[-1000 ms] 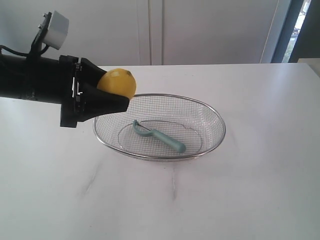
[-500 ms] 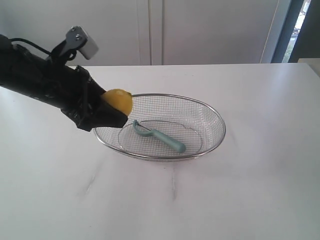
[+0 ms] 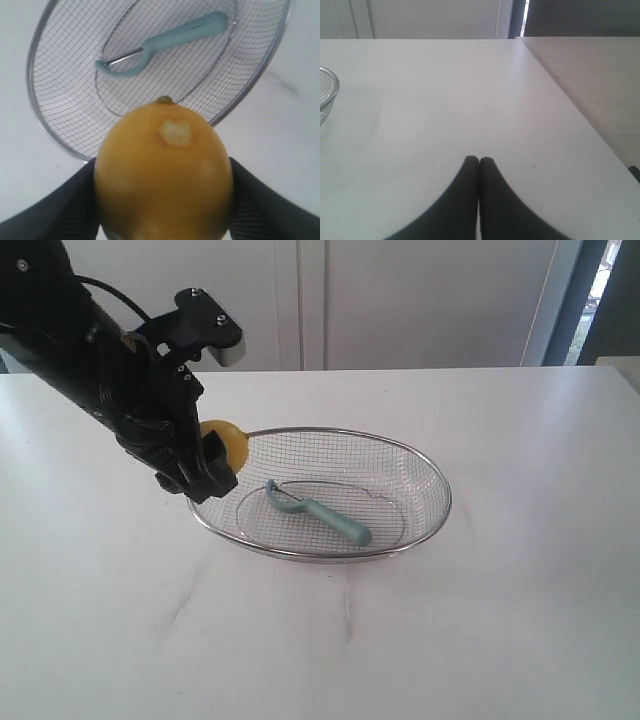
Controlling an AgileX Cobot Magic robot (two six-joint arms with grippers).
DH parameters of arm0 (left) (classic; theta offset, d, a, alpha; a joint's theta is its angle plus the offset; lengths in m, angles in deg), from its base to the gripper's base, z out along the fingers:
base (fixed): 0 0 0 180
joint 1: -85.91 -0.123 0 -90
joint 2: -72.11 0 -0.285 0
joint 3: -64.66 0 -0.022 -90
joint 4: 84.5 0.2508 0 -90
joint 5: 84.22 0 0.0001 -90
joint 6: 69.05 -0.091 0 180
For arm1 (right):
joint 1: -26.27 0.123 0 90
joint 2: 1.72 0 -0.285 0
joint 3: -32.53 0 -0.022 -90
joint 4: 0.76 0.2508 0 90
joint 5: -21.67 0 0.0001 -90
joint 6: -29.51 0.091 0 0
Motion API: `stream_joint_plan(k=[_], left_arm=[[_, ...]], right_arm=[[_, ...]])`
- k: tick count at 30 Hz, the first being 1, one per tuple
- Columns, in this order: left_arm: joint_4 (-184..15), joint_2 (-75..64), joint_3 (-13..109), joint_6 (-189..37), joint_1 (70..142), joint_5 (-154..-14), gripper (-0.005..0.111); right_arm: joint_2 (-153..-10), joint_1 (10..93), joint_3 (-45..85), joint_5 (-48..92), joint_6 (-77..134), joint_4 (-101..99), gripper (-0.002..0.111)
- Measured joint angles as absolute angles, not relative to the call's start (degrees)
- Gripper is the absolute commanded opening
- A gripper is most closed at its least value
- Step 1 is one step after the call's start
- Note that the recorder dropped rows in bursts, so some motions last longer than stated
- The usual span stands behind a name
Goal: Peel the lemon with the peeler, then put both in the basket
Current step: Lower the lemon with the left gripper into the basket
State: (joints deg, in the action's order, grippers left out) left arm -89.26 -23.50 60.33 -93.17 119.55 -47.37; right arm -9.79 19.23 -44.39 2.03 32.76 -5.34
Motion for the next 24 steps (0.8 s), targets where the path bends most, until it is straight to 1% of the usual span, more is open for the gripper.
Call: stream_joint_plan(k=[5, 12, 24], left_arm=[[-79.95, -23.5, 61.81, -83.3, 121.96, -46.89, 0.0], [-78.3, -25.25, 64.96, -81.25, 122.3, -44.23, 0.0], [-77.81, -37.26, 74.75, -80.06, 122.3, -40.58, 0.0]], right_arm=[[-9.79, 19.23, -44.39, 2.03, 32.76, -5.34, 0.0], [-9.79, 19.23, -44.39, 2.03, 32.76, -5.34, 0.0], [-9.79, 19.23, -44.39, 1.91, 32.76, -5.34, 0.0]])
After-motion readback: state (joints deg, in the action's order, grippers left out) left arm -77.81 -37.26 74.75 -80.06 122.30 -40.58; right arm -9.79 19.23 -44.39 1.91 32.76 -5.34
